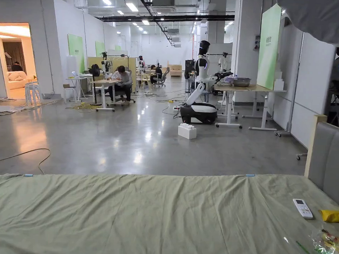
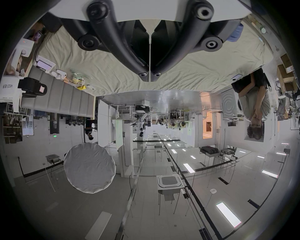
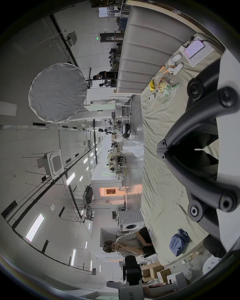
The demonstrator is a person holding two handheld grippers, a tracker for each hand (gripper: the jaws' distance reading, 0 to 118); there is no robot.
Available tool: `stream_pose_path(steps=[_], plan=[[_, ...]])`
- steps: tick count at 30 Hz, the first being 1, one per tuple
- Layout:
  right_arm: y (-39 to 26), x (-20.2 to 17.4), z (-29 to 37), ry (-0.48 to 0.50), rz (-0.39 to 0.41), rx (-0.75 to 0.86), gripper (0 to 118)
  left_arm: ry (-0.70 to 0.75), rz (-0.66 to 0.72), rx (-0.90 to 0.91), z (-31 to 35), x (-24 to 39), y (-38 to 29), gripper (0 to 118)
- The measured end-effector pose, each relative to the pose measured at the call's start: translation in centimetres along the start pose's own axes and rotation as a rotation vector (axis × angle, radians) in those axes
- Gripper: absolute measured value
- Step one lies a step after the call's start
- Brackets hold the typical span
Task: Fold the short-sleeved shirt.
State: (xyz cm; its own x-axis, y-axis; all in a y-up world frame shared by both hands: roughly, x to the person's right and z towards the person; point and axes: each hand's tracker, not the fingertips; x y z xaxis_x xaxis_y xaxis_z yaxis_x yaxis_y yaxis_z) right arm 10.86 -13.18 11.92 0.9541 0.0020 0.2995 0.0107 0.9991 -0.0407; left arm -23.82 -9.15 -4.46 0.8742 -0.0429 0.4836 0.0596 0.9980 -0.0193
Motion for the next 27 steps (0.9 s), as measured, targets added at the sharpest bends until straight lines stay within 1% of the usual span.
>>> stream_pose_path(steps=[6,8,9,10,11,12,13,14,15,16,17,18,19,21,22,24,27], plan=[[0.4,0.0,-0.1,0.002,-0.006,0.009,0,0.019,0.016,-0.005,-0.1,-0.4,-0.1,1],[0.6,0.0,0.0,0.001,-0.016,0.016,4,0.02,0.019,-0.007,-0.1,-0.4,-0.2,2],[0.7,0.0,0.0,0.002,-0.024,0.017,13,0.015,0.025,0.001,0.0,-0.3,-0.2,2],[0.7,0.1,-0.1,0.007,-0.032,0.016,35,0.01,0.034,0.01,0.0,-0.5,-0.2,5],[0.7,0.1,-0.1,0.01,-0.04,0.015,55,0.004,0.04,0.015,0.1,-0.6,-0.1,12],[0.6,0.1,-0.1,0.006,-0.049,0.007,74,-0.001,0.043,0.017,0.2,-0.4,-0.2,21],[0.5,0.0,0.0,-0.016,-0.057,0.0,86,-0.005,0.043,0.019,0.3,-0.4,-0.2,37],[0.8,-0.2,0.3,-0.028,-0.027,0.035,88,-0.006,0.038,0.021,0.3,-0.5,-0.1,52],[1.0,-0.3,0.5,-0.033,-0.007,0.06,88,0.0,0.026,0.025,0.3,-0.5,-0.1,70],[1.1,-0.3,0.6,-0.031,-0.007,0.064,91,0.014,0.02,0.029,0.3,-0.2,-0.1,88],[1.1,-0.3,0.7,-0.031,-0.022,0.057,98,0.025,0.017,0.034,0.3,-0.1,-0.1,100],[1.2,-0.3,0.7,-0.034,-0.027,0.07,107,0.028,0.017,0.039,0.3,-0.1,-0.1,107],[1.4,-0.2,0.8,-0.035,-0.034,0.071,117,0.027,0.017,0.044,0.3,-0.2,0.0,113],[1.4,0.0,1.0,-0.016,-0.069,0.086,118,0.029,0.02,0.059,0.6,-0.2,0.0,115],[1.4,0.0,1.1,-0.015,-0.054,0.097,118,0.029,0.021,0.066,0.6,-0.3,0.1,115],[1.4,-0.1,0.9,-0.017,-0.055,0.094,118,0.047,0.03,0.073,0.7,-0.3,0.0,118],[1.3,-0.2,0.7,-0.018,-0.052,0.082,118,0.056,0.045,0.084,0.9,-0.6,-0.1,118]])
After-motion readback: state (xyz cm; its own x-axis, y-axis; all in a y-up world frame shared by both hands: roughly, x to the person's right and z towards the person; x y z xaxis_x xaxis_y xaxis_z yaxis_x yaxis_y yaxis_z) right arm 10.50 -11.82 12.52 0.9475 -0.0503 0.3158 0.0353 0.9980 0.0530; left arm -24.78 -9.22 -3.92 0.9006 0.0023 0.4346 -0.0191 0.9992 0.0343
